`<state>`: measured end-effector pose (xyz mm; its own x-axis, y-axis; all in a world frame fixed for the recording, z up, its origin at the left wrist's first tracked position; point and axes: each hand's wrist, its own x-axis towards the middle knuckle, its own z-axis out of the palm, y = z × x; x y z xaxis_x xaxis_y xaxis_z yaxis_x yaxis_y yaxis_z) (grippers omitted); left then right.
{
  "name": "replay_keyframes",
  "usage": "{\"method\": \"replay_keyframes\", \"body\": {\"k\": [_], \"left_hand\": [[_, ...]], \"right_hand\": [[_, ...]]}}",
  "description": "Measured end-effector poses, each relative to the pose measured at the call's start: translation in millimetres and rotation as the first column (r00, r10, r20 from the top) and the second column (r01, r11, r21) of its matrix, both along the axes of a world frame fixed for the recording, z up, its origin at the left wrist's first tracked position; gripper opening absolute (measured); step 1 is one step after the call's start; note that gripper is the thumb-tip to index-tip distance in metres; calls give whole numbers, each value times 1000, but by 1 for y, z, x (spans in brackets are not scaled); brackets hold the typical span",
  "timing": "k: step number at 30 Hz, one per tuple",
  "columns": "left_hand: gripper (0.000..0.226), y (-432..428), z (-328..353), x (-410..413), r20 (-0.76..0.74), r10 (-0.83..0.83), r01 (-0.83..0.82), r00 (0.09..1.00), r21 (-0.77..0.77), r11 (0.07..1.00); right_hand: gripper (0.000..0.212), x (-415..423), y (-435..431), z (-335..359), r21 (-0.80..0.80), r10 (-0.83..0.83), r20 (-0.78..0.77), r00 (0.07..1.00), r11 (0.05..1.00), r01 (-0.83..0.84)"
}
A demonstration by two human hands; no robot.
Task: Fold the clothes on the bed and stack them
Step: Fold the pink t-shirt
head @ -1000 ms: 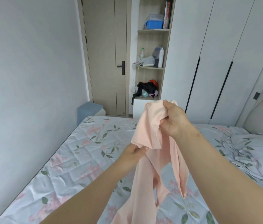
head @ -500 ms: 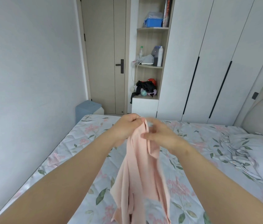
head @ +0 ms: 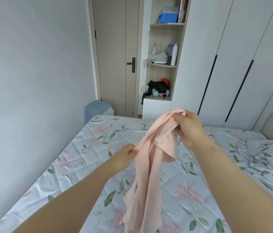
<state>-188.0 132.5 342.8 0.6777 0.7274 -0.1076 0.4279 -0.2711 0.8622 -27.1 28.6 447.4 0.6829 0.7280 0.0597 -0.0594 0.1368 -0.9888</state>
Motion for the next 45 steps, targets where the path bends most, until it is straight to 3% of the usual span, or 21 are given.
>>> {"method": "replay_keyframes", "body": {"k": [2, 3, 6, 8, 10, 11, 13, 14, 15, 17, 21, 24, 26, 29, 32, 34, 36, 38, 40, 43, 45], "left_hand": [[19, -1, 5, 0, 191, 75, -9, 979, -327, 945], [19, 0, 11, 1, 239, 110, -11, 965, -381, 925], [25, 6, 34, 9, 246, 134, -94, 960, -171, 981], [24, 6, 52, 16, 284, 69, -62, 956, -35, 997], [23, 0, 68, 25, 318, -56, 53, 946, 19, 998], [23, -4, 74, 29, 313, -117, 106, 943, 52, 993], [22, -8, 80, 36, 285, -196, 171, 938, 108, 979], [20, -9, 81, 35, 273, -209, 182, 939, 123, 976], [18, -8, 80, 33, 263, -221, 191, 939, 133, 972], [11, -1, 74, 24, 152, -264, 231, 953, 202, 952], [16, 14, 48, 1, -347, -165, 290, 923, 345, 893], [22, 24, 31, -15, -461, -46, 220, 886, 332, 917], [21, 28, 26, -24, -354, 6, 81, 935, 231, 969], [11, 26, 30, -27, -2, 135, -135, 991, -92, 987], [13, 18, 47, -14, 162, 167, -148, 972, -123, 981], [13, 7, 64, 1, 239, 113, -94, 964, -90, 992], [9, -6, 78, 16, 273, 13, 6, 962, -66, 998], [9, -15, 85, 23, 344, -51, 107, 938, -145, 984], [13, -16, 87, 23, 402, -21, 125, 915, -234, 964], [14, -11, 77, 16, 488, 85, 98, 869, -339, 935], [20, -9, 60, 9, 426, 89, 61, 900, -326, 943]], "right_hand": [[22, 12, -4, -2, 34, -85, -93, 992, 995, 89], [18, 19, -6, -7, 19, -151, -116, 982, 988, 154], [16, 33, -9, -29, -130, -332, 61, 941, 932, 337], [42, 25, -9, -37, -154, -240, 223, 945, 948, 277], [71, 10, -8, -42, -201, 14, 367, 930, 977, 65], [66, 2, -8, -43, -258, 153, 402, 903, 965, -49], [26, -8, -7, -48, -325, 359, 367, 858, 914, -243], [10, -9, -7, -50, -327, 363, 356, 861, 912, -249], [8, -7, -6, -51, -309, 319, 359, 877, 927, -211], [17, 0, -5, -51, -255, 175, 363, 915, 963, -83], [21, 5, -7, -40, -172, 8, 329, 944, 984, 51], [12, 14, -10, -35, -117, -188, 302, 935, 966, 232], [9, 22, -14, -35, -113, -277, 257, 926, 943, 314], [12, 25, -19, -45, -229, -226, 346, 911, 921, 316], [24, 7, -21, -51, -270, -1, 382, 924, 956, 113], [59, -9, -20, -52, -302, 211, 414, 886, 949, -85], [75, -24, -16, -53, -339, 396, 353, 848, 899, -278], [52, -31, -11, -56, -326, 462, 309, 832, 873, -363], [13, -32, -9, -54, -311, 376, 306, 874, 908, -282], [13, -28, -7, -53, -202, 211, 131, 969, 962, -183], [13, -25, -7, -47, -156, 104, -21, 994, 982, -106]]}}
